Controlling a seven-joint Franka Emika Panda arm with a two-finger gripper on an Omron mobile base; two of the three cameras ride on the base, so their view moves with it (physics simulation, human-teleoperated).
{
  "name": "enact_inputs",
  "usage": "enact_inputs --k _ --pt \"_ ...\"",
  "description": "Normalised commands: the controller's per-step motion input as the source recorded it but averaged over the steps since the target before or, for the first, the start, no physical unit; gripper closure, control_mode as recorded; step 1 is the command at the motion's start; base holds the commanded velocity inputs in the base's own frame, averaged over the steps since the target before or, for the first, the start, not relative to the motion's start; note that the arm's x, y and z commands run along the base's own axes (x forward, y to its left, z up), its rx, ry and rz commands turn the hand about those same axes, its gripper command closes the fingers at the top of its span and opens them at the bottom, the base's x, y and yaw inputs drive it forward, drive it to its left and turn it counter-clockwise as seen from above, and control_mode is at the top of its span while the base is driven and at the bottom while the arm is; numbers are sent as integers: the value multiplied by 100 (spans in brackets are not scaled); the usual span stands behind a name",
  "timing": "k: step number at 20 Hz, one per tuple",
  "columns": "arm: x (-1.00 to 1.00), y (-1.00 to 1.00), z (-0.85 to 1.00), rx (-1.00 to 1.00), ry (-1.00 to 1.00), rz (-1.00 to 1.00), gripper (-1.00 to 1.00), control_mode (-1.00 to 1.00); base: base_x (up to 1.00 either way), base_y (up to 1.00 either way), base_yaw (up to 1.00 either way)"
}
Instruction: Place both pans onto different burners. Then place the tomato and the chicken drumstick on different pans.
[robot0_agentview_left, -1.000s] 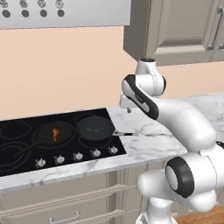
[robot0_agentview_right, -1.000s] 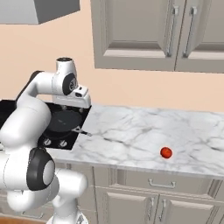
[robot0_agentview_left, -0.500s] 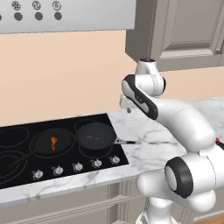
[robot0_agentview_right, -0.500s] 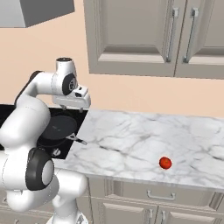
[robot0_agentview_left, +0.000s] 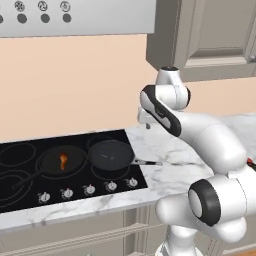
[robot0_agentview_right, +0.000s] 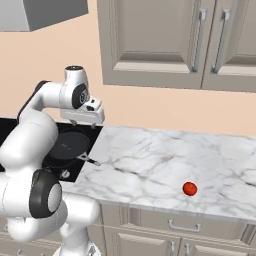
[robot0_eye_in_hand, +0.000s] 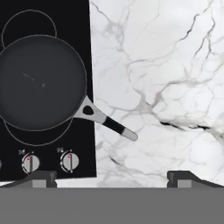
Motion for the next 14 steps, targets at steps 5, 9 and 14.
enact_inputs --k 5,9,14 --pt "13 -19 0 0 0 3 -100 -100 6 -4 2" --pt "9 -90 -4 0 0 0 -100 -100 0 0 0" --pt "4 -88 -11 -7 0 0 -100 -100 0 0 0"
